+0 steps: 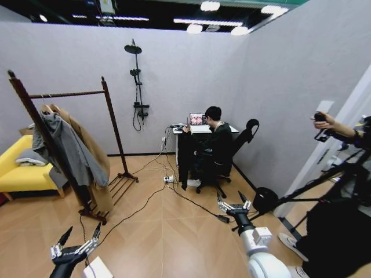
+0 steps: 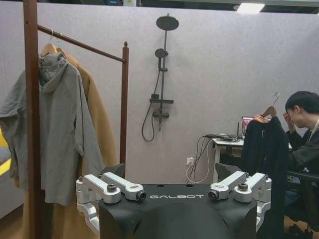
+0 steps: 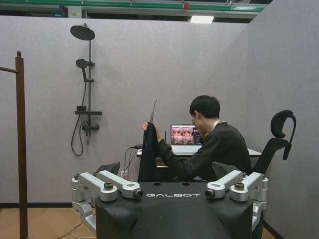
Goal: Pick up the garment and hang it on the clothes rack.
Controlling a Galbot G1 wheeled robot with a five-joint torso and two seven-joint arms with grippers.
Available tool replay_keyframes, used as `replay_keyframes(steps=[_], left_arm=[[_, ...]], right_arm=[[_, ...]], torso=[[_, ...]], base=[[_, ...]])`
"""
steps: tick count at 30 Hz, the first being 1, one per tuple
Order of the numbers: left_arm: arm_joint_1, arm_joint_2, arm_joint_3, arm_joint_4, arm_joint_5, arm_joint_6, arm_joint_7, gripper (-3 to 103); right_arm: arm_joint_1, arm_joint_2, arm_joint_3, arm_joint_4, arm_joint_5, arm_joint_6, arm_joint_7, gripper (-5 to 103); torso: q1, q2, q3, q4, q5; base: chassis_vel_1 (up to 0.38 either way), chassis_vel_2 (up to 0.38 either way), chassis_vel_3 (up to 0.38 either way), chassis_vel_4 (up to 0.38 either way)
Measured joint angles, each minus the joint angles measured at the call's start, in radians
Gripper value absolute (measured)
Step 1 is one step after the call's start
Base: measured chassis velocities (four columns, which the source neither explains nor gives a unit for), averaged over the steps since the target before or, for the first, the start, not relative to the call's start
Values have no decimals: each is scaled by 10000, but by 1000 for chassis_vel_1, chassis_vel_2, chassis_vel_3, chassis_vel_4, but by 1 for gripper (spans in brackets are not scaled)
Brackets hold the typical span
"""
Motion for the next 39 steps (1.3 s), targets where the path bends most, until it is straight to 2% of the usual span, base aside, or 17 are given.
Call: replay_keyframes(steps=[4,7,9,14,17,18,19,22,23,25,26,30,33,39], left_arm=[[0,0,0,0,0,0,2,100],[0,0,0,0,0,0,2,100],[0,0,0,0,0,0,2,100],[1,0,0,-1,0,0,1,100],[0,0,1,0,0,0,6,100],[0,0,0,-1,0,0,2,100],[0,0,0,-1,0,0,2,100],[-2,0,0,0,0,0,5,100],[0,-1,0,-1,0,0,3,100],[-2,0,0,-1,0,0,2,100],[-1,0,0,0,0,0,2,100],[-1,0,0,-1,0,0,3,100],[-1,0,0,0,0,0,2,100],[3,0,0,0,0,0,2,100]], right_arm=[[65,-84,29,-14,102,6,-4,100],[158,-196,41,38,219,-37,-3,100],[188,-242,41,68,292,-59,-3,100],[299,-293,-60,81,356,-78,-17,100],[615,-368,-271,50,302,-282,-3,100],[750,-399,-361,-12,297,-332,8,100],[750,-399,-361,-12,297,-332,8,100],[877,-422,-591,-113,293,-306,57,100],[869,-440,-728,-137,264,-228,85,100],[831,-443,-824,-137,201,-158,126,100],[779,-438,-876,-129,160,-88,157,100],[692,-411,-865,-63,115,46,170,100],[704,-457,-681,-30,143,129,173,100],[791,-544,-435,-71,163,55,65,100]], torso=[[-1,1,-1,-5,1],[1,0,0,2,9],[-1,1,-1,-1,-4],[1,0,1,2,8],[0,0,0,-4,-6],[7,-3,2,4,15],[7,-3,2,4,15],[0,0,-2,-4,-12],[2,-2,1,5,7],[12,-5,3,1,16],[13,-5,3,-1,-10],[13,-6,3,3,7],[3,-3,0,-5,2],[-17,6,-4,0,1]], base=[[-246,220,242,-255],[-244,266,276,-272],[-312,297,308,-309],[-330,330,335,-344],[-362,367,361,-366],[-334,368,336,-376],[-334,368,336,-376],[-352,365,369,-371],[-334,354,292,-358],[-299,327,292,-358],[-299,215,273,-288],[-218,214,194,-170],[-64,58,5,18],[48,-22,-64,20]])
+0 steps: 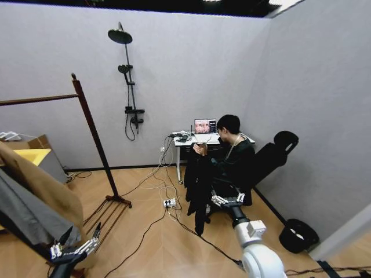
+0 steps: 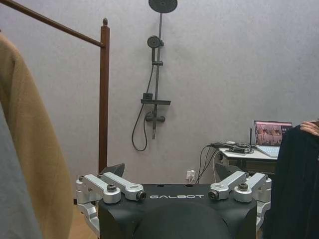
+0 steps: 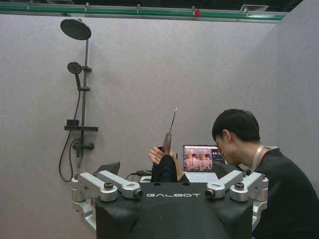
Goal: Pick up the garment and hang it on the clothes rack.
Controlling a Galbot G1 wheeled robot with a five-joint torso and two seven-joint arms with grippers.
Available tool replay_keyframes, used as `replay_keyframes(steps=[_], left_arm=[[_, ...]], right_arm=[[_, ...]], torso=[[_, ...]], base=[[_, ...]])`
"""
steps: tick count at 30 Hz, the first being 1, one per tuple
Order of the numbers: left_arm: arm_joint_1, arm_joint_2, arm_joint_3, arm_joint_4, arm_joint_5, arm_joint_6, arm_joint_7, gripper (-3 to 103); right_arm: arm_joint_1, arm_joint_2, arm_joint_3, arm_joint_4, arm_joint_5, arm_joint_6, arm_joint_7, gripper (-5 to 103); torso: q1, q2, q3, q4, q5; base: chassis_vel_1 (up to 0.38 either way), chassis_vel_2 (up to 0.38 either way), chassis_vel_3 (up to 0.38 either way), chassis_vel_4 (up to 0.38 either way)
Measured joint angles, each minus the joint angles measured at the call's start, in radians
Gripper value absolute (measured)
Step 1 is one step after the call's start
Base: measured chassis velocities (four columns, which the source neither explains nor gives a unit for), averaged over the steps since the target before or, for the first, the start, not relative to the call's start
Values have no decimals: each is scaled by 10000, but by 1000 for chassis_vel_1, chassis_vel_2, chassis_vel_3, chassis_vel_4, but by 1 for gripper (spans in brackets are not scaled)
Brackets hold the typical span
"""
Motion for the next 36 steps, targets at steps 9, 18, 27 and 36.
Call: replay_keyframes(steps=[9,18,27,36], left_arm=[[-2,0,0,0,-1,0,-1,100],[-4,0,0,0,0,0,-1,100],[-4,0,0,0,-1,0,1,100],[-4,0,0,0,0,0,1,100]], right_arm=[[151,101,118,22,36,10,-52,100],[494,25,107,-53,292,31,8,100],[705,57,-1,-351,449,89,83,100],[1090,27,65,-548,527,-60,309,100]], torso=[[11,-3,2,-1,3],[19,-6,4,-3,-6],[21,-9,6,-4,0],[17,-8,5,-1,-3]], base=[[-43,24,37,-31],[-179,171,207,-190],[-228,226,243,-238],[-163,161,161,-159]])
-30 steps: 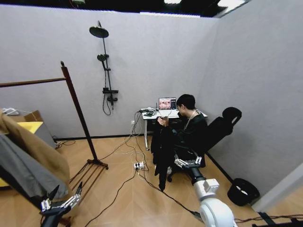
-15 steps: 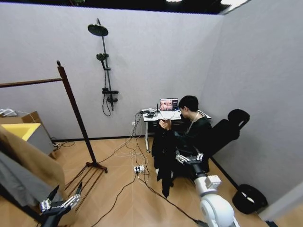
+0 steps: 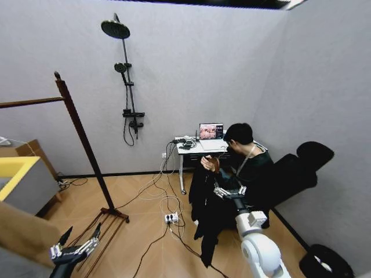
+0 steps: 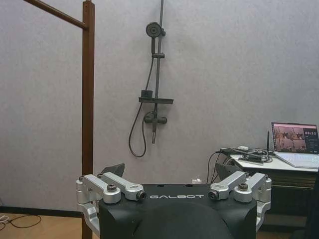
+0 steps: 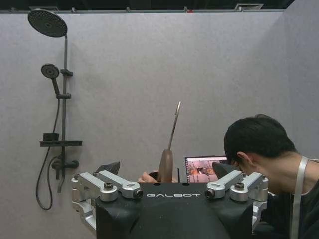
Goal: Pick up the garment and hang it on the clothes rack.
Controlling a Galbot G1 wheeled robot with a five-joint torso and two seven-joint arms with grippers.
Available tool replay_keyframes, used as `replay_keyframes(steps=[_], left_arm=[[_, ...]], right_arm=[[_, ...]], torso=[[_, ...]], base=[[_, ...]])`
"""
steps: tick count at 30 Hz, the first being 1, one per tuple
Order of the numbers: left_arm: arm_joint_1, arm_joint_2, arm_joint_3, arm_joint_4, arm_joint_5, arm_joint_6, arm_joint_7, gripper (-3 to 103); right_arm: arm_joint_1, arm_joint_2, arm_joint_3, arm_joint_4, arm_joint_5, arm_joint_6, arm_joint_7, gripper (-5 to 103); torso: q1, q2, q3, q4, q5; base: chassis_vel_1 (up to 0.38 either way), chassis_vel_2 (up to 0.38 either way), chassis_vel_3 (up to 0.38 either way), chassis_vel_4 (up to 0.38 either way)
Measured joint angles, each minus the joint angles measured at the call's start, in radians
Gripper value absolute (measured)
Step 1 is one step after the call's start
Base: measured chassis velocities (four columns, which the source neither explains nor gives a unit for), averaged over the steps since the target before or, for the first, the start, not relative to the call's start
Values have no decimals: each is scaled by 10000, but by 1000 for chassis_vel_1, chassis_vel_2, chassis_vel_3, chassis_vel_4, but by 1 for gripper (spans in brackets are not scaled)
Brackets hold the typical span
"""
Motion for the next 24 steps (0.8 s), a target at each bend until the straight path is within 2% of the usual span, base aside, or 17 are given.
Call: replay_keyframes(steps=[9,24], left_arm=[[1,0,0,0,0,0,-1,100],[2,0,0,0,0,0,0,100]], right_arm=[[364,-233,323,-442,223,-162,-70,100],[815,-353,110,-1008,350,3,-356,100]], torso=[[-4,2,-1,1,3],[-3,3,-2,1,3]], base=[[-43,48,43,-38],[0,0,0,0]])
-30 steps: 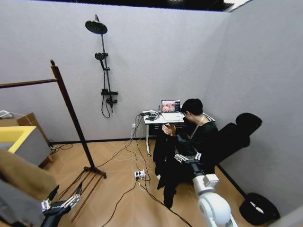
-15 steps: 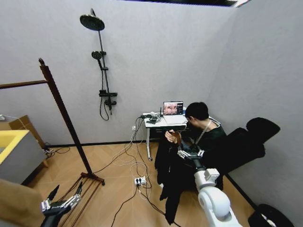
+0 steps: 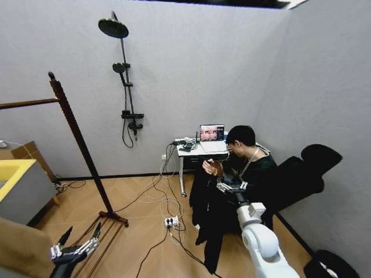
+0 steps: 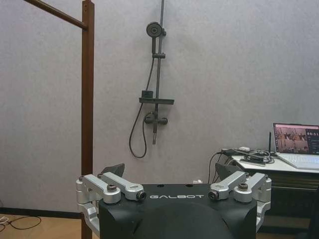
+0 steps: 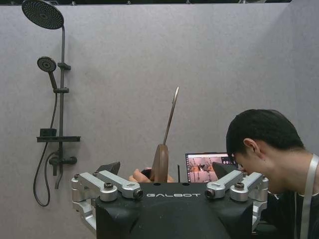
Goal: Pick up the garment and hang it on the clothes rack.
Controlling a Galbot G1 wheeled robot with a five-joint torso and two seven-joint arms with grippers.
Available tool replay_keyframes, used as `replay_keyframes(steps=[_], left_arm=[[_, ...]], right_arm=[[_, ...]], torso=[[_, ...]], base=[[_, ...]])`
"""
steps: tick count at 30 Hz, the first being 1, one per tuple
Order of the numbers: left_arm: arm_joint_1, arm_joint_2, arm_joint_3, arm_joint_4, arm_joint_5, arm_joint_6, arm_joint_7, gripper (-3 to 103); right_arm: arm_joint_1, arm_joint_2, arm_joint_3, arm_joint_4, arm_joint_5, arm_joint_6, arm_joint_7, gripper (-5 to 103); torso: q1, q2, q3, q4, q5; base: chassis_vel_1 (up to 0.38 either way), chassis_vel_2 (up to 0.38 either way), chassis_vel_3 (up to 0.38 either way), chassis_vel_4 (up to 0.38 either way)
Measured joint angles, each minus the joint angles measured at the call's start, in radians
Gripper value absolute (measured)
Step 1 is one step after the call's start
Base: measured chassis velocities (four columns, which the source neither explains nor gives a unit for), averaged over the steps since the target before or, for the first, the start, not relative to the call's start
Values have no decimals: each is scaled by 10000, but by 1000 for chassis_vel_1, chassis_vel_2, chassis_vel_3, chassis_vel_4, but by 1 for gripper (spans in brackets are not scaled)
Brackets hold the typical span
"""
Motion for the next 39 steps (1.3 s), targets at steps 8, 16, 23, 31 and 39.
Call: replay_keyframes(steps=[8,16,23,31,39], left_arm=[[0,0,0,0,0,-1,0,100],[0,0,0,0,0,-1,0,100],[0,0,0,0,0,0,0,100],[0,0,0,0,0,0,0,100],[0,0,0,0,0,0,0,100]], right_arm=[[207,35,-91,-328,-79,108,-75,100],[278,23,-73,-560,-75,296,-348,100],[451,36,-226,-629,-174,376,-388,100],[368,135,-356,-602,-197,713,-262,91],[317,127,-329,-575,-184,767,-222,65]], torso=[[1,0,0,0,0],[0,1,0,-2,-2],[7,-4,3,-1,-2],[-1,-2,0,2,-1],[-3,0,0,1,-1]], base=[[0,0,0,0],[-74,56,61,-65],[-121,119,129,-127],[-39,36,30,-35],[0,0,0,0]])
